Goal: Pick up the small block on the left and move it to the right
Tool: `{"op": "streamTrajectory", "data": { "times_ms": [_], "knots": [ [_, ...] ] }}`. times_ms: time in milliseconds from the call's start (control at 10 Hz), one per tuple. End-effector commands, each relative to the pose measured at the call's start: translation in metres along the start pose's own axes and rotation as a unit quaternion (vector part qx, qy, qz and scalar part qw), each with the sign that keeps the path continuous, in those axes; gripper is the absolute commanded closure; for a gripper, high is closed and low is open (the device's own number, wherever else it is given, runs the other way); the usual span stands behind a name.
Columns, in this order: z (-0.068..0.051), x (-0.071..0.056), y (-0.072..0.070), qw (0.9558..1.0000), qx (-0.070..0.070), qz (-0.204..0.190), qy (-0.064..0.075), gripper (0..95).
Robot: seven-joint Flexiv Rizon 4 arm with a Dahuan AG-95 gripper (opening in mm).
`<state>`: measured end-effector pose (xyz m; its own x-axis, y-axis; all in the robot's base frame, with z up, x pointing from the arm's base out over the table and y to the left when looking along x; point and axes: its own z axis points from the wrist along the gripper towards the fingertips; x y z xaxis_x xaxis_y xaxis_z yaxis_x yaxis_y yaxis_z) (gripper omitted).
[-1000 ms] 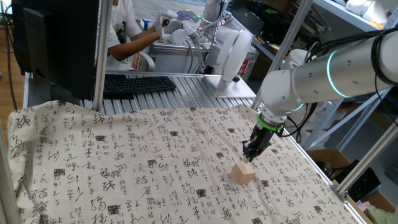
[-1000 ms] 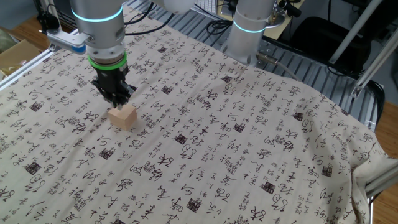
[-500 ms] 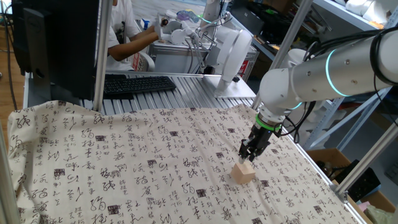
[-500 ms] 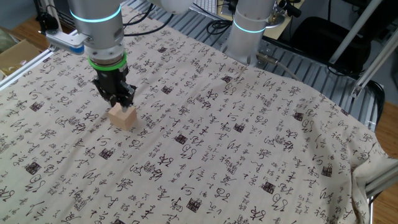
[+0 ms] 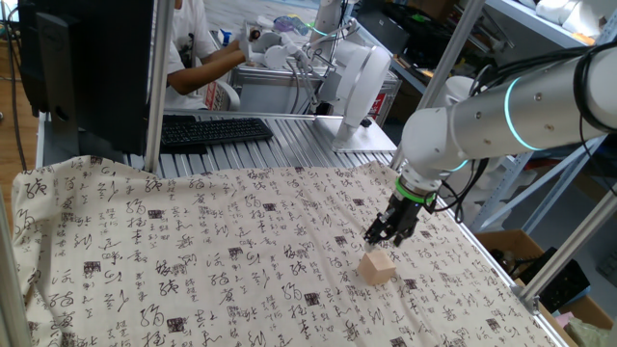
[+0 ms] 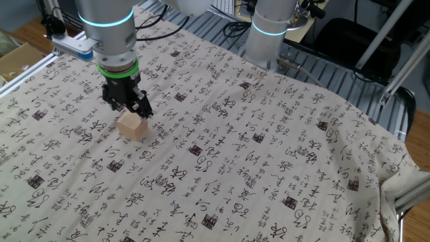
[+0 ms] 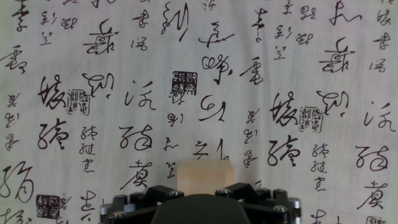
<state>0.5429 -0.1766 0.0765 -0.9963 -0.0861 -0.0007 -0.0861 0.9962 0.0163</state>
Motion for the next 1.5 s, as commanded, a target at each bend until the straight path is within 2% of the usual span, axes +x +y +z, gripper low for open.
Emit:
{"op": "streamTrajectory", "data": {
  "times_ms": [100, 500, 800, 1200, 1300, 1500],
  "knots": [
    [0.001, -0.001, 0.000, 1.0000, 0.001, 0.000, 0.001, 0.0],
    [0.005, -0.003, 0.000, 1.0000, 0.000, 0.002, 0.001, 0.0],
    [0.010, -0.005, 0.000, 1.0000, 0.007, 0.001, -0.001, 0.0],
    [0.019, -0.008, -0.001, 0.9999, 0.011, 0.003, 0.002, 0.0],
    [0.020, -0.007, -0.002, 0.9999, 0.010, 0.004, 0.001, 0.0],
    [0.027, -0.004, -0.005, 0.9998, 0.018, 0.007, 0.001, 0.0]
  ]
}}
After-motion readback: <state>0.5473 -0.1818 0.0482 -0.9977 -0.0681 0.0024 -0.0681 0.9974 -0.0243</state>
